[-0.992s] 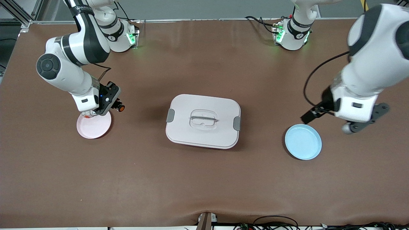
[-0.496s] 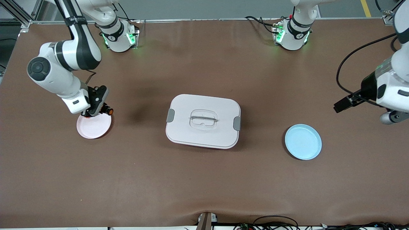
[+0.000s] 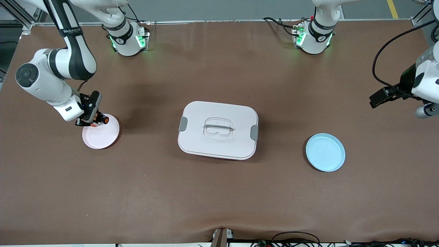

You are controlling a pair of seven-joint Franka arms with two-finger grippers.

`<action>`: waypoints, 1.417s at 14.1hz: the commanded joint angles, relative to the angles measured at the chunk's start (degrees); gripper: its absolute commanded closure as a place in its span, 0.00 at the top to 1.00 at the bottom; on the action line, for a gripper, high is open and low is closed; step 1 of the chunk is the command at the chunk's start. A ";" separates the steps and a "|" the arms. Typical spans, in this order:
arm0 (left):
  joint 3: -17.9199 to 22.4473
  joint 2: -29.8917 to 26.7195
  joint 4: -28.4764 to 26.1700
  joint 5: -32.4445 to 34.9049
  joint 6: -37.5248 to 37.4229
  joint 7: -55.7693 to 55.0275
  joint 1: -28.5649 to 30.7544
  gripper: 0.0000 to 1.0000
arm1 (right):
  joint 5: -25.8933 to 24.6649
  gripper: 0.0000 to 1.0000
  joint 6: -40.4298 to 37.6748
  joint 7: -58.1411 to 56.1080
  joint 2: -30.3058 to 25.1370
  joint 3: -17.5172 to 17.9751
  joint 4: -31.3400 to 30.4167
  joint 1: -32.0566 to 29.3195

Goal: Transfer orange switch to right arm and place
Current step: 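Lower the switch onto the white plate while the left arm retracts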

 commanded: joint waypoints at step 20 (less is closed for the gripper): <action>9.76 -7.47 -6.33 -4.82 1.98 11.96 -7.57 1.00 | -2.48 0.00 17.48 -11.32 17.17 0.72 4.52 -6.19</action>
